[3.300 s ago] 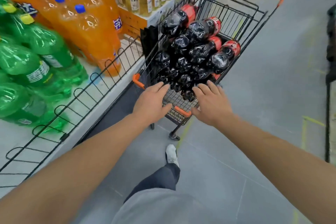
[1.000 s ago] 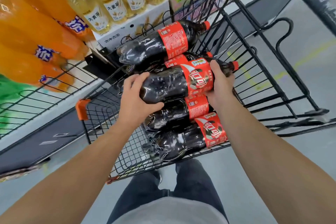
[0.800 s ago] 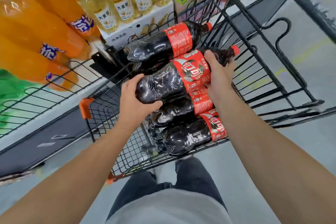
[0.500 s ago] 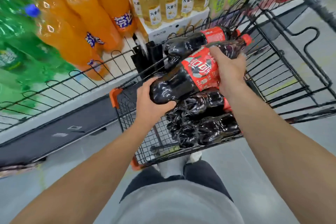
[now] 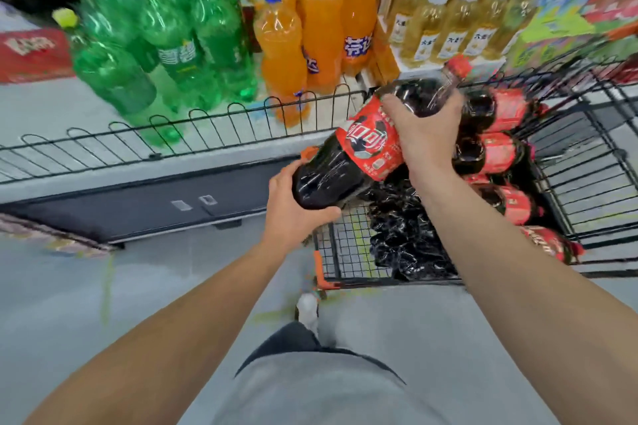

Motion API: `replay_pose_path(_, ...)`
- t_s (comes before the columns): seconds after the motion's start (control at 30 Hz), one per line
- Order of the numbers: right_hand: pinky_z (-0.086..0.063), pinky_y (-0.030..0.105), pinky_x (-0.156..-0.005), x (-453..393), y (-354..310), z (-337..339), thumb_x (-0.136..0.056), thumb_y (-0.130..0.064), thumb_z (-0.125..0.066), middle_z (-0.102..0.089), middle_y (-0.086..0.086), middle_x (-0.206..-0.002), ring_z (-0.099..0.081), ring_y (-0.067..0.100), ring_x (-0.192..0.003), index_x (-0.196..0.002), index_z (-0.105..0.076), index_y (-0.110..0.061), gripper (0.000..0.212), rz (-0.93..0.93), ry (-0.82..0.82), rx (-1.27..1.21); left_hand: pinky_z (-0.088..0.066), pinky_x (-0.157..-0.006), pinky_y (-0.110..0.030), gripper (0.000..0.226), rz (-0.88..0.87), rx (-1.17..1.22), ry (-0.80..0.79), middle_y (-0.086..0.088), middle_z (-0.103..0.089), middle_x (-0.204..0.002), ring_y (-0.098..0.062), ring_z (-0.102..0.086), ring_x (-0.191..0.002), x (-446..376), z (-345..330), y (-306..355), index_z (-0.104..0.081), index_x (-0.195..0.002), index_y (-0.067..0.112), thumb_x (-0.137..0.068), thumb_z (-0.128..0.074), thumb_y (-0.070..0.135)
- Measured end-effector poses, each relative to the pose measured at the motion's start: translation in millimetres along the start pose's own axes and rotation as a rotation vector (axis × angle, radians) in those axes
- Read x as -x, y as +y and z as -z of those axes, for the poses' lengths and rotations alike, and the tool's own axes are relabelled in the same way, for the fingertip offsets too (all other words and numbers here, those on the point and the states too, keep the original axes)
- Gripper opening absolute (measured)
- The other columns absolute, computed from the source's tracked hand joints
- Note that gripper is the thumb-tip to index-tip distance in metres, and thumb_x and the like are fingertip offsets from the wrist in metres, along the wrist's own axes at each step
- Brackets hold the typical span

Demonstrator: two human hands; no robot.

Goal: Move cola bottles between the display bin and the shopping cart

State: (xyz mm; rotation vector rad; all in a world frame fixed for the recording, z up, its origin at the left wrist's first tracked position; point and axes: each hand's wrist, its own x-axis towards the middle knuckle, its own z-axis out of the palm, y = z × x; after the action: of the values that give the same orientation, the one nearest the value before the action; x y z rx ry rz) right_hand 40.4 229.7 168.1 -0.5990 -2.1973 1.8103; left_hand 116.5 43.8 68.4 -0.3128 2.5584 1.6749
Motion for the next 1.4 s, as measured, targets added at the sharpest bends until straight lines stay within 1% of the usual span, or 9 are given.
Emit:
replay_pose_path(0.13, -0.033, 0.026, -0.112, 33, -5, -17, -0.077, -0.043, -0.087, -0.043, -0.001, -0.144, -0.043, 0.014, -0.133, -0.161, -0.022, -0.015, 0.11, 0.046, -0.122, 0.032, -0.046, -0.106, -0.044, 0.109, 0.038, 0.022, 0.103, 0.0, -0.044, -0.13, -0.014, -0.048, -0.119, 32, 27, -14, -0.043, -0.143, 0.028, -0.044, -0.087, 0.044)
replay_pose_path(0.23, -0.042, 0.033, -0.111, 67, -11, -27, -0.071, -0.045, -0.088, -0.047, -0.009, -0.129, -0.05, 0.011, -0.121, -0.154, -0.032, -0.018, 0.103, 0.083, -0.192, 0.036, -0.047, -0.106, -0.043, 0.108, 0.061, 0.032, 0.162, -0.001, -0.048, -0.13, -0.016, -0.051, -0.12, 62, 46, -24, -0.042, -0.141, 0.031, -0.043, -0.086, 0.047)
replay_pose_path(0.47, -0.049, 0.038, -0.106, 135, -25, -58, -0.066, -0.047, -0.087, -0.052, -0.006, -0.132, -0.056, 0.014, -0.121, -0.146, -0.038, -0.027, 0.096, 0.138, -0.323, 0.01, -0.054, -0.095, -0.051, 0.106, 0.117, 0.089, 0.273, 0.001, -0.049, -0.13, -0.019, -0.053, -0.121, 118, 94, -51, -0.044, -0.138, 0.036, -0.042, -0.088, 0.047)
replay_pose_path(0.63, -0.055, 0.045, -0.101, 184, -37, -105, -0.055, -0.06, -0.081, -0.057, -0.004, -0.13, -0.061, 0.017, -0.118, -0.134, -0.04, -0.034, 0.093, 0.18, -0.412, 0.029, -0.055, -0.093, -0.052, 0.101, 0.124, 0.153, 0.372, 0.005, -0.047, -0.13, -0.017, -0.052, -0.122, 147, 140, -78, -0.044, -0.133, 0.048, -0.043, -0.089, 0.046)
replay_pose_path(0.8, -0.054, 0.044, -0.103, 238, -50, -179, -0.054, -0.06, -0.082, -0.056, -0.002, -0.135, -0.06, 0.017, -0.121, -0.148, -0.04, -0.023, 0.109, 0.226, -0.484, 0.033, -0.048, -0.105, -0.045, 0.108, 0.139, 0.185, 0.46, 0.001, -0.046, -0.132, -0.016, -0.05, -0.124, 160, 210, -117, -0.045, -0.139, 0.033, -0.041, -0.086, 0.049)
replay_pose_path(0.97, -0.055, 0.045, -0.101, 291, -67, -273, -0.054, -0.056, -0.083, -0.059, -0.003, -0.126, -0.063, 0.018, -0.115, -0.125, -0.046, -0.033, 0.083, 0.268, -0.518, 0.018, -0.054, -0.097, -0.05, 0.107, 0.149, 0.201, 0.5, 0.001, -0.05, -0.131, -0.019, -0.055, -0.121, 152, 304, -170, -0.043, -0.137, 0.04, -0.042, -0.091, 0.05)
replay_pose_path(1.13, -0.053, 0.046, -0.103, 324, -88, -363, -0.051, -0.064, -0.084, -0.06, -0.002, -0.133, -0.062, 0.02, -0.121, -0.142, -0.044, -0.024, 0.107, 0.284, -0.491, 0.014, -0.053, -0.098, -0.048, 0.104, 0.117, 0.191, 0.506, 0.002, -0.049, -0.13, -0.018, -0.053, -0.12, 128, 397, -203, -0.043, -0.134, 0.042, -0.043, -0.091, 0.05)
replay_pose_path(1.3, -0.056, 0.046, -0.097, 337, -110, -434, -0.054, -0.058, -0.085, -0.061, -0.004, -0.126, -0.066, 0.017, -0.113, -0.124, -0.047, -0.034, 0.084, 0.295, -0.488, -0.018, -0.056, -0.094, -0.048, 0.101, 0.074, 0.17, 0.506, 0.004, -0.053, -0.126, -0.018, -0.055, -0.118, 96, 469, -218, -0.046, -0.132, 0.035, -0.042, -0.09, 0.051)
replay_pose_path(1.4, -0.055, 0.045, -0.1, 332, -121, -471, -0.055, -0.057, -0.085, -0.061, -0.006, -0.125, -0.064, 0.017, -0.115, -0.118, -0.046, -0.038, 0.077, 0.308, -0.473, -0.012, -0.052, -0.1, -0.045, 0.104, 0.092, 0.187, 0.502, 0.002, -0.053, -0.127, -0.016, -0.056, -0.118, 70, 499, -219, -0.046, -0.134, 0.034, -0.04, -0.089, 0.05)
